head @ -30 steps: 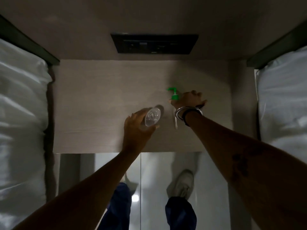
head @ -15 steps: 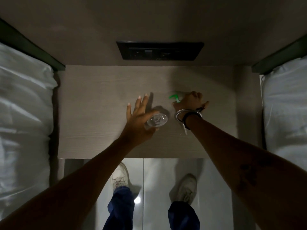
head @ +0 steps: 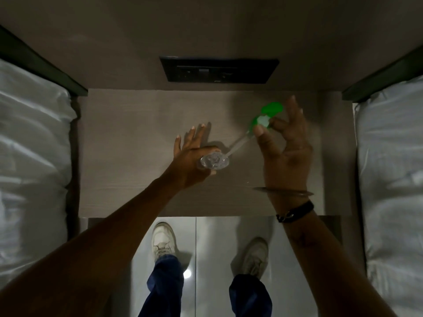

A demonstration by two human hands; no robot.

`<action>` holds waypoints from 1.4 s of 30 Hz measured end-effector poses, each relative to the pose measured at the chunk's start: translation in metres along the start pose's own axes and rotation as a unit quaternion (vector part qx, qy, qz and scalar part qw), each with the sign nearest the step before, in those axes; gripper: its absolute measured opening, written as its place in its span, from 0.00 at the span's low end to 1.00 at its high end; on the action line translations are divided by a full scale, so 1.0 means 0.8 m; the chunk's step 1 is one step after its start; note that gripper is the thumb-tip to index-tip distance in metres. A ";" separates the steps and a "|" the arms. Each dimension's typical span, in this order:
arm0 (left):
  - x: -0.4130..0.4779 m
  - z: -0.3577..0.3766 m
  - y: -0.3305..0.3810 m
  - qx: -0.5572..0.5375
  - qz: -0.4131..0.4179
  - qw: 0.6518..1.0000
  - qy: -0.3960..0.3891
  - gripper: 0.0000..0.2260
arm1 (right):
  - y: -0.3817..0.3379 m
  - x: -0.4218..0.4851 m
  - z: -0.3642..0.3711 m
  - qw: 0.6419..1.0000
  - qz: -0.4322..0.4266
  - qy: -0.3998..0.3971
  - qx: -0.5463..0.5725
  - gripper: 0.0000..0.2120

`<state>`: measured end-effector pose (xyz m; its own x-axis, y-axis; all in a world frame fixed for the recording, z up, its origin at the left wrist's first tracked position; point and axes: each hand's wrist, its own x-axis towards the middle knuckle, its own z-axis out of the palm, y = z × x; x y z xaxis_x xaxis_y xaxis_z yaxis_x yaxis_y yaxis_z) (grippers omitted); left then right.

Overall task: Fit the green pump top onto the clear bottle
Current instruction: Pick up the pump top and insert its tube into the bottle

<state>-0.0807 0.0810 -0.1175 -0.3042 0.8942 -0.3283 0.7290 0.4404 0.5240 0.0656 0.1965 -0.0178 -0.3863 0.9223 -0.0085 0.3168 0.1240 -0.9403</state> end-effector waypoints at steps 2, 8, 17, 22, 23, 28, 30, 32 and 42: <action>0.001 0.002 0.000 0.015 -0.003 1.000 -0.005 0.24 | 0.002 -0.010 0.009 0.999 -0.011 -0.025 -0.019 0.14; 0.002 0.006 -0.006 0.015 -0.006 1.000 -0.010 0.28 | 0.013 -0.012 0.027 0.994 -0.073 -0.053 -0.059 0.17; -0.002 0.008 -0.003 -0.006 -0.020 1.000 -0.001 0.30 | 0.009 -0.008 0.028 0.982 -0.155 -0.052 -0.095 0.17; -0.001 0.009 -0.002 -0.025 -0.033 0.999 0.011 0.30 | 0.037 -0.021 0.039 0.967 -0.200 -0.087 -0.130 0.15; -0.001 0.011 -0.003 -0.026 -0.036 0.999 0.013 0.30 | 0.045 -0.024 0.043 0.966 -0.196 -0.097 -0.136 0.15; 0.000 0.027 -0.009 -0.097 -0.048 0.993 0.046 0.29 | 0.087 -0.034 0.062 0.954 -0.144 -0.156 -0.212 0.18; 0.000 0.032 -0.012 -0.134 -0.053 0.988 0.056 0.30 | 0.098 -0.036 0.068 0.946 -0.147 -0.164 -0.239 0.20; 0.001 0.034 -0.011 -0.163 -0.056 0.983 0.059 0.35 | 0.102 -0.035 0.071 0.951 -0.147 -0.149 -0.229 0.19; -0.001 0.046 -0.021 -0.198 -0.061 0.974 0.089 0.29 | 0.124 -0.016 0.067 0.942 -0.178 -0.217 -0.184 0.25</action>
<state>-0.0702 0.0701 -0.1549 -0.5005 0.8178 -0.2841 0.3983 0.5089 0.7632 0.0556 0.1778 -0.1294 -0.8168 0.5725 0.0718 0.3489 0.5891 -0.7288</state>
